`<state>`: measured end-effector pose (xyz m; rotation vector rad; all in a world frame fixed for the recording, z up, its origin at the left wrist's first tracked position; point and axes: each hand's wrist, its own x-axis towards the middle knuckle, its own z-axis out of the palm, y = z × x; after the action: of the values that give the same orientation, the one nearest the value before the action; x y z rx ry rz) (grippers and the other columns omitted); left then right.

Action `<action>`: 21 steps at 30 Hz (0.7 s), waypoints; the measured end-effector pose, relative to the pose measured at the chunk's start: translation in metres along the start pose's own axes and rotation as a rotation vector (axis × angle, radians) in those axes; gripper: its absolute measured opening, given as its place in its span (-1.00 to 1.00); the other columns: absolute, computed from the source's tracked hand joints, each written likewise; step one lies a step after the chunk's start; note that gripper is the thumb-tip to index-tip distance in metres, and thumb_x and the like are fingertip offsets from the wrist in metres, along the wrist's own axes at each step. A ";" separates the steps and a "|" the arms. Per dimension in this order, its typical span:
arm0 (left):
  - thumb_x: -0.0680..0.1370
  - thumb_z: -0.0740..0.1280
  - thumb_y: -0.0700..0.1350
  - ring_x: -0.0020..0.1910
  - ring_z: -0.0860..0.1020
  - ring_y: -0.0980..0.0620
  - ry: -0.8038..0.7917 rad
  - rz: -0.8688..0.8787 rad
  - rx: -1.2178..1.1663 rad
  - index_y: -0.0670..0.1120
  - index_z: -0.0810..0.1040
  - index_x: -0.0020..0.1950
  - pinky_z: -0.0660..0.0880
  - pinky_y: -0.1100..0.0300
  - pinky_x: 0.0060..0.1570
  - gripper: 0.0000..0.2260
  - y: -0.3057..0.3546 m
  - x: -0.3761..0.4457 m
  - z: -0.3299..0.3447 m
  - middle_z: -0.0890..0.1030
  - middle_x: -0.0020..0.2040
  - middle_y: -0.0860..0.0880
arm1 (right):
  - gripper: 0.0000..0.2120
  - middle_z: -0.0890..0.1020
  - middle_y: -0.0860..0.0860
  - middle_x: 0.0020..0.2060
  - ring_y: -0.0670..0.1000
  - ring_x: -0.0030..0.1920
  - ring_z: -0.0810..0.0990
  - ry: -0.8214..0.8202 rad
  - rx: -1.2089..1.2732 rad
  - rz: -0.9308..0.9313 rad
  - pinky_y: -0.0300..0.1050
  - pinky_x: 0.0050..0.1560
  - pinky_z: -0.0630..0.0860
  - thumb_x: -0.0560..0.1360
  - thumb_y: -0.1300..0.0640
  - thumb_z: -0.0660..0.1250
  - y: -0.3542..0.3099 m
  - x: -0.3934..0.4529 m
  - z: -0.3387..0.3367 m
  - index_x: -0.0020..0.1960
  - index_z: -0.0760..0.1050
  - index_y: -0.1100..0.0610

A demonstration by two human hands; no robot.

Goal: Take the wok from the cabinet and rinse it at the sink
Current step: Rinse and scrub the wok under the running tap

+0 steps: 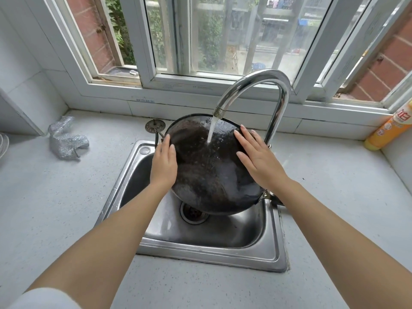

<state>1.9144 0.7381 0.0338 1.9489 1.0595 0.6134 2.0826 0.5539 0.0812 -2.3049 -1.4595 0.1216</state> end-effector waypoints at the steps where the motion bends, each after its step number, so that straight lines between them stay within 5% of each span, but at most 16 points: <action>1: 0.66 -0.05 0.05 0.51 0.15 0.00 0.028 -0.050 -0.044 0.00 0.12 0.54 0.11 0.13 0.42 -0.56 -0.002 -0.003 0.001 0.20 0.53 -0.04 | -0.47 -0.02 -0.20 0.52 -0.03 0.54 -0.07 0.001 0.001 -0.001 0.10 0.50 0.07 0.56 -0.15 -0.10 0.000 0.000 0.000 0.52 -0.04 -0.15; 9: 0.65 -0.09 0.05 0.53 0.08 0.00 0.079 -0.307 -0.370 0.05 0.00 0.55 0.06 -0.06 0.50 -0.55 -0.007 -0.029 0.026 0.10 0.56 0.01 | -0.47 0.00 -0.16 0.53 -0.01 0.54 -0.06 0.023 0.010 -0.004 0.06 0.51 0.03 0.58 -0.12 -0.07 -0.001 -0.001 0.002 0.53 -0.01 -0.11; 14: 0.65 -0.10 0.08 0.52 0.13 -0.02 0.073 -0.478 -0.442 0.06 -0.01 0.55 0.07 -0.01 0.50 -0.54 -0.008 -0.042 0.031 0.13 0.55 0.03 | -0.47 0.01 -0.14 0.54 -0.01 0.54 -0.06 0.023 0.016 -0.008 0.07 0.51 0.05 0.57 -0.12 -0.07 -0.002 -0.001 0.002 0.53 0.00 -0.09; 21: 0.66 -0.03 0.03 0.53 0.08 0.00 0.176 -0.166 -0.210 -0.11 0.09 0.54 0.04 0.02 0.51 -0.53 0.025 -0.027 0.025 0.12 0.55 -0.06 | -0.48 0.01 -0.15 0.53 -0.01 0.54 -0.06 0.030 0.018 -0.019 0.06 0.50 0.05 0.58 -0.12 -0.06 0.001 -0.001 0.003 0.53 0.01 -0.10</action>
<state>1.9294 0.6972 0.0405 1.6315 1.2005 0.7813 2.0821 0.5535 0.0784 -2.2680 -1.4594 0.0946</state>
